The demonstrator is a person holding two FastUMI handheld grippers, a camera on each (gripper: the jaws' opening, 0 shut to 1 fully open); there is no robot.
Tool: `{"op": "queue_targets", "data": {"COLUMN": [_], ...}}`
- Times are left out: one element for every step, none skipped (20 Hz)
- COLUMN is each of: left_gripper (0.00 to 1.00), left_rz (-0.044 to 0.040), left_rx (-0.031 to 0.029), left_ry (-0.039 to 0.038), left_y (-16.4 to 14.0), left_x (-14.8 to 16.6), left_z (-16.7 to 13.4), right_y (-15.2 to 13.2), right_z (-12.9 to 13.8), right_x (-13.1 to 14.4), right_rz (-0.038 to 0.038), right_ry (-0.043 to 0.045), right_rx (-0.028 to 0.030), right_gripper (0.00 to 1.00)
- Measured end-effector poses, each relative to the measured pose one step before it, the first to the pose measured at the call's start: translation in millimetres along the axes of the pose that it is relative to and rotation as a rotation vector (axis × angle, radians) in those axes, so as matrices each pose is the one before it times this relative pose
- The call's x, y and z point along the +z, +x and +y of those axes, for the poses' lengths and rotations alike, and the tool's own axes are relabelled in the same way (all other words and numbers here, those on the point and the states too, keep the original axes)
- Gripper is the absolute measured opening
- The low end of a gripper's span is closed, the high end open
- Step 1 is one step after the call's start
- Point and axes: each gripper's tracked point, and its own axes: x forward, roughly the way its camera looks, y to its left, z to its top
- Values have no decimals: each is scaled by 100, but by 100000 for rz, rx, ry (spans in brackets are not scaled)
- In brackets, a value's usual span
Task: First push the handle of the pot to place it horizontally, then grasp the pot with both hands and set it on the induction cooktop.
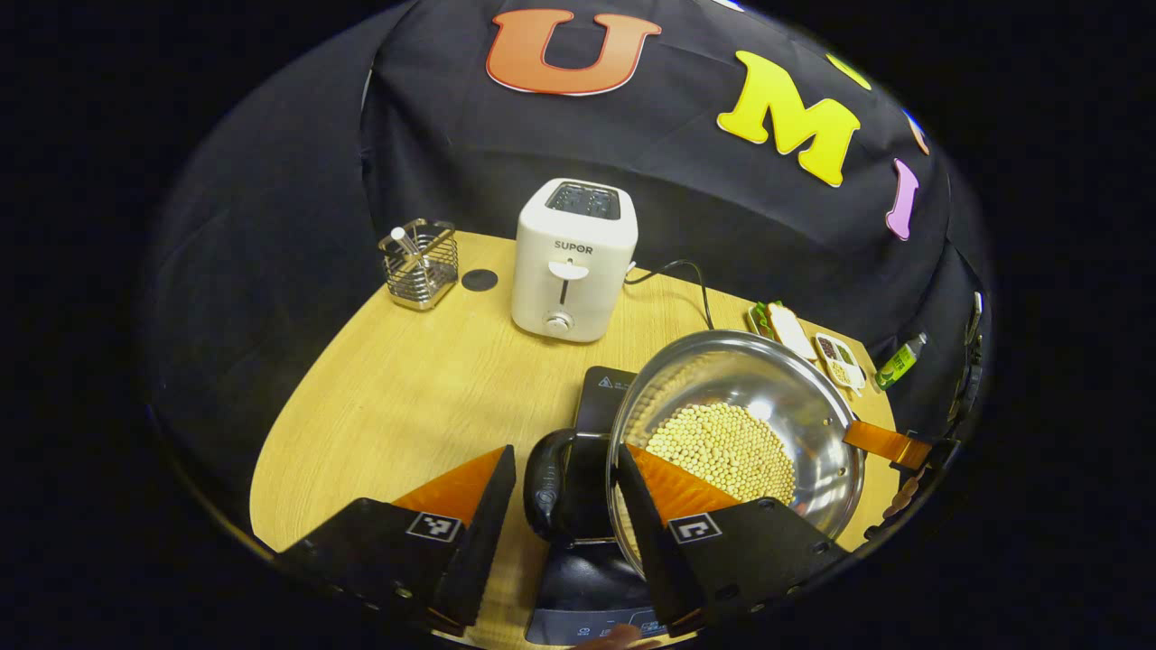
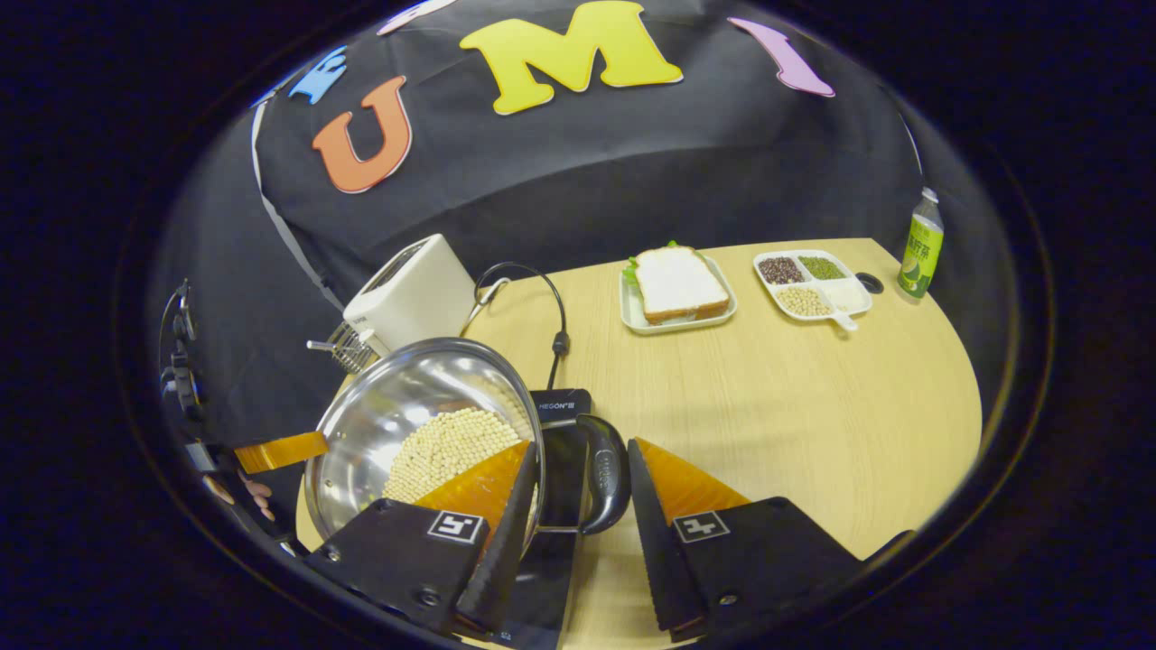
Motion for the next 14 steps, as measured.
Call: {"op": "queue_targets", "data": {"left_gripper": [75, 85, 87, 94, 95, 96, 96, 96, 96, 96, 96, 96, 96, 96], "left_rz": [-2806, -1542, -951, -1456, -1975, -2809, -2623, -3265, -3333, -3535, -3259, -3055, -2717, -2556], "left_rx": [2744, 763, -701, -323, 361, 577, -590, -1042, -293, 522, -255, -726, -776, -748], "left_ry": [1994, 1040, 165, 243, 541, 164, -418, -171, 227, 407, 218, -414, -329, 196], "left_y": [-281, -393, -358, -553, -790, -1025, -778, -1311, -1077, -871, -993, -1389, -1055, -960], "left_x": [588, 262, 99, 162, 345, 494, 468, 560, 554, 608, 567, 765, 612, 430], "left_z": [570, 76, -361, -223, -162, -182, -366, -669, -503, -231, -399, -764, -834, -738], "right_y": [-524, -492, -531, -667, -767, -890, -941, -1145, -1166, -1242, -1312, -1316, -1377, -1276], "right_z": [-219, -238, -486, -636, -610, -602, -694, -826, -833, -880, -1027, -593, -588, -485], "right_x": [296, 456, 590, 336, 390, 514, 618, 594, 722, 775, 775, 676, 604, 627], "right_rz": [-1739, -2383, -2664, -2239, -2312, -2665, -3167, -3424, -3781, -3932, -3974, -3271, -2691, -2346], "right_ry": [175, -511, -884, -269, -690, -741, -684, -660, -1228, -1411, -1020, -355, 282, 778], "right_rx": [103, 103, -601, -1182, -904, -402, -680, -1049, -1040, -1501, -1503, -432, -186, 365], "right_gripper": [63, 67, 72, 80, 80, 82, 84, 83, 83, 83, 84, 83, 84, 90]}}
